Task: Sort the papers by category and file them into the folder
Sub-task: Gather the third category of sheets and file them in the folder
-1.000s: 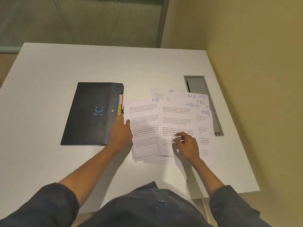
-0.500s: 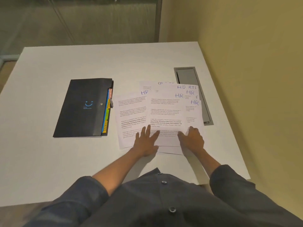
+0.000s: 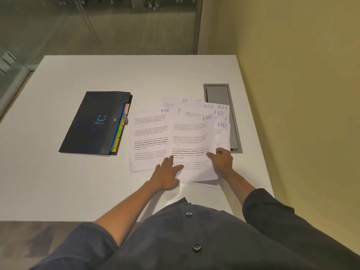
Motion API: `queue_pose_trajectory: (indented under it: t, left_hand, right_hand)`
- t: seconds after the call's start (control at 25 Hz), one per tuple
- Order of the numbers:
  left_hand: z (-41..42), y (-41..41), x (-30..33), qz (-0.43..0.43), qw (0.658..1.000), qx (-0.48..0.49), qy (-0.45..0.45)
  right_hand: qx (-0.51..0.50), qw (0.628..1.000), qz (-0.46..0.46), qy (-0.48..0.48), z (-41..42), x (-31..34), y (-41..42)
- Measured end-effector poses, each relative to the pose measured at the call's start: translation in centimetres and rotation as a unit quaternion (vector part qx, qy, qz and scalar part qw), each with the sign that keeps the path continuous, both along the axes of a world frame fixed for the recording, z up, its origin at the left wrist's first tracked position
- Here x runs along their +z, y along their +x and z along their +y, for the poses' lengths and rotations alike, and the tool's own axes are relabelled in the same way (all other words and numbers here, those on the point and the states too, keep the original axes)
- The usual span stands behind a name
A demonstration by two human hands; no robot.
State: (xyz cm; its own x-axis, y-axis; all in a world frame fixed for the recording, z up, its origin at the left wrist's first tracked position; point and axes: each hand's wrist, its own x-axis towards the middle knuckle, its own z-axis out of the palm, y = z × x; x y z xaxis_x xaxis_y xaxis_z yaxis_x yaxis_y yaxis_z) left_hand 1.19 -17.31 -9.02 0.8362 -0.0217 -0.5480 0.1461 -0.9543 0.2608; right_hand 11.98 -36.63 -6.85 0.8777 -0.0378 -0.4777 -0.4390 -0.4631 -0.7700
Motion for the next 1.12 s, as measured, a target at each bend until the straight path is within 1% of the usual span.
queue_pose_trajectory:
  t: [0.08,0.12,0.16,0.2,0.28,0.36,0.44,0.48,0.52,0.56,0.6,0.68,0.72,0.76,0.8,0.84,0.88,0.92,0.96,1.04,1.12]
  left_hand:
    - [-0.6,-0.2,0.6,-0.008,0.999,0.034,-0.024]
    - [-0.9,-0.3,0.9,-0.03,0.996,0.066,-0.042]
    - [-1.2,-0.4,1.3,-0.064,0.989,0.116,-0.068]
    - [-1.4,-0.4,1.7,-0.103,0.974,0.175,-0.1]
    - [-1.3,-0.2,2.5,-0.168,0.929,0.295,-0.15]
    - [-0.9,0.0,3.5,-0.211,0.875,0.389,-0.198]
    - [-0.4,0.5,5.1,-0.201,0.811,0.466,-0.292]
    - [-0.2,0.8,5.9,-0.177,0.77,0.498,-0.358]
    - [0.0,0.9,6.5,-0.15,0.726,0.516,-0.429]
    - [0.2,1.0,6.9,-0.131,0.694,0.522,-0.479]
    - [0.4,0.9,7.1,-0.124,0.68,0.522,-0.5]
    - [0.8,0.8,7.4,-0.136,0.67,0.524,-0.509]
    - [1.1,0.6,7.5,-0.149,0.67,0.526,-0.502]
    - [1.4,0.4,7.8,-0.162,0.671,0.528,-0.495]
    - [1.7,0.2,8.1,-0.172,0.674,0.53,-0.485]
    - [2.2,-0.1,8.4,-0.179,0.677,0.532,-0.476]
    - [2.6,-0.4,8.5,-0.183,0.678,0.536,-0.468]
    - [3.2,-0.7,8.4,-0.183,0.682,0.54,-0.459]
    - [3.8,-1.0,8.2,-0.184,0.686,0.542,-0.45]
    - [4.7,-1.3,8.1,-0.186,0.691,0.543,-0.439]
    - [5.4,-1.5,7.9,-0.185,0.691,0.546,-0.436]
  right_hand:
    - [0.022,1.0,-0.021,0.008,-0.9,0.5,0.4]
    - [0.041,0.999,-0.034,0.012,-1.4,0.6,0.6]
    - [0.052,0.997,-0.046,0.021,-1.9,0.8,0.7]
    - [0.053,0.996,-0.055,0.038,-2.4,1.1,0.8]
    - [0.013,0.993,-0.05,0.106,-3.2,2.1,1.0]
    - [-0.029,0.985,-0.022,0.167,-4.0,2.9,1.0]
    - [-0.036,0.98,0.001,0.196,-4.5,3.4,0.7]
    - [-0.031,0.979,0.009,0.202,-4.4,3.6,0.4]
    - [-0.021,0.979,0.013,0.203,-4.3,3.9,0.0]
    - [-0.009,0.979,0.016,0.203,-4.1,4.0,-0.3]
    - [0.001,0.978,0.017,0.207,-3.7,4.0,-0.7]
    - [-0.006,0.979,0.012,0.202,-3.1,3.6,-1.1]
    - [-0.016,0.985,0.0,0.169,-2.9,3.1,-1.2]
    - [-0.015,0.995,-0.02,0.101,-2.9,2.5,-1.3]
    - [0.006,0.999,-0.042,0.003,-3.0,1.7,-1.4]
    - [0.037,0.992,-0.059,-0.106,-3.1,0.9,-1.6]
    - [0.07,0.974,-0.067,-0.207,-3.1,0.1,-1.8]
    - [0.094,0.952,-0.066,-0.284,-2.9,-0.6,-2.1]
    - [0.108,0.933,-0.063,-0.338,-2.7,-1.2,-2.3]
    - [0.113,0.912,-0.055,-0.391,-2.1,-2.1,-2.5]
    - [0.102,0.915,-0.033,-0.389,-1.6,-2.0,-2.1]
